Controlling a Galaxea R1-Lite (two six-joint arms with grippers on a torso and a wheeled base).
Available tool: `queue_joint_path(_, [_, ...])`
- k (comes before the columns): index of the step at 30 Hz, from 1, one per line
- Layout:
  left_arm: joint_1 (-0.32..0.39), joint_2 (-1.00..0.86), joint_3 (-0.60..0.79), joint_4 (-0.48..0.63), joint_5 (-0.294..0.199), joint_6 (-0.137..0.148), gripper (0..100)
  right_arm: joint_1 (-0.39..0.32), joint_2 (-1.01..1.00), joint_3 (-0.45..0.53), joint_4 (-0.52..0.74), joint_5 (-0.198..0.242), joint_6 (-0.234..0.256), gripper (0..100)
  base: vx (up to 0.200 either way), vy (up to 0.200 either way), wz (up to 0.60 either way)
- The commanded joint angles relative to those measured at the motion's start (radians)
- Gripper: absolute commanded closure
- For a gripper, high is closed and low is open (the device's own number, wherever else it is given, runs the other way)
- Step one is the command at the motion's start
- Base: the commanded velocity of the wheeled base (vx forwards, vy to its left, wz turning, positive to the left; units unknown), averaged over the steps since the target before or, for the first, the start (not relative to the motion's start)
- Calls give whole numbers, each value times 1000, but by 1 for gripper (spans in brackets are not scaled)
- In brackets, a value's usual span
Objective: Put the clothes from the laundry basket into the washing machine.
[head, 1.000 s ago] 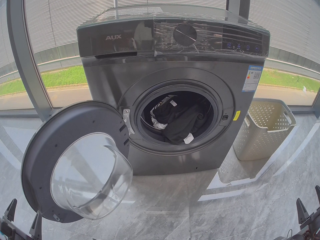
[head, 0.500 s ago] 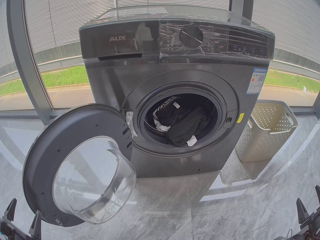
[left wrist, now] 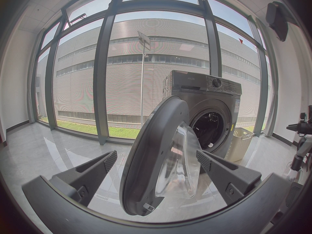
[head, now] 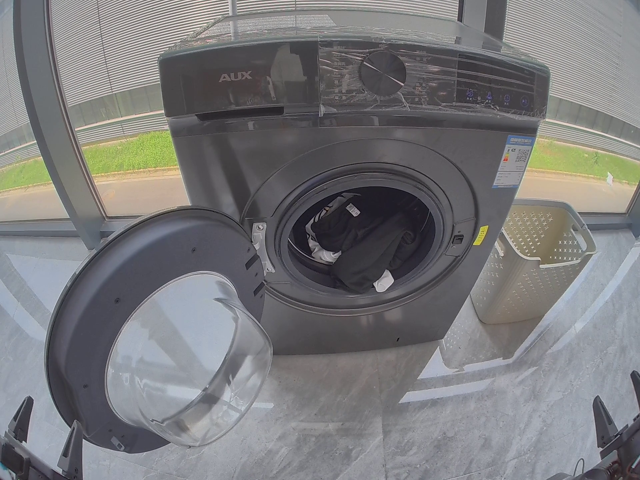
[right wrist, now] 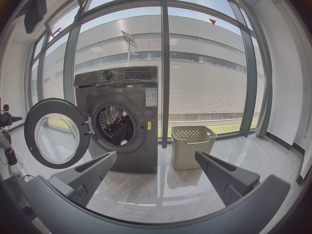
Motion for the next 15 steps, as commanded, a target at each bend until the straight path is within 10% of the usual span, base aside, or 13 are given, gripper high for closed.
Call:
queue_joint_path(1, [0,-16,1,-1,-1,-1,0,0,-13,15,0,0,0,0,-200,0,0])
queue_joint_path(8, [0,-16,3,-1,2,-7,0,0,-13,15,0,0,0,0,-200,0,0])
queue_joint_path(15, [0,-16,1,-1,2,-10,0,0,-15,15,0,0,0,0,0,0,0])
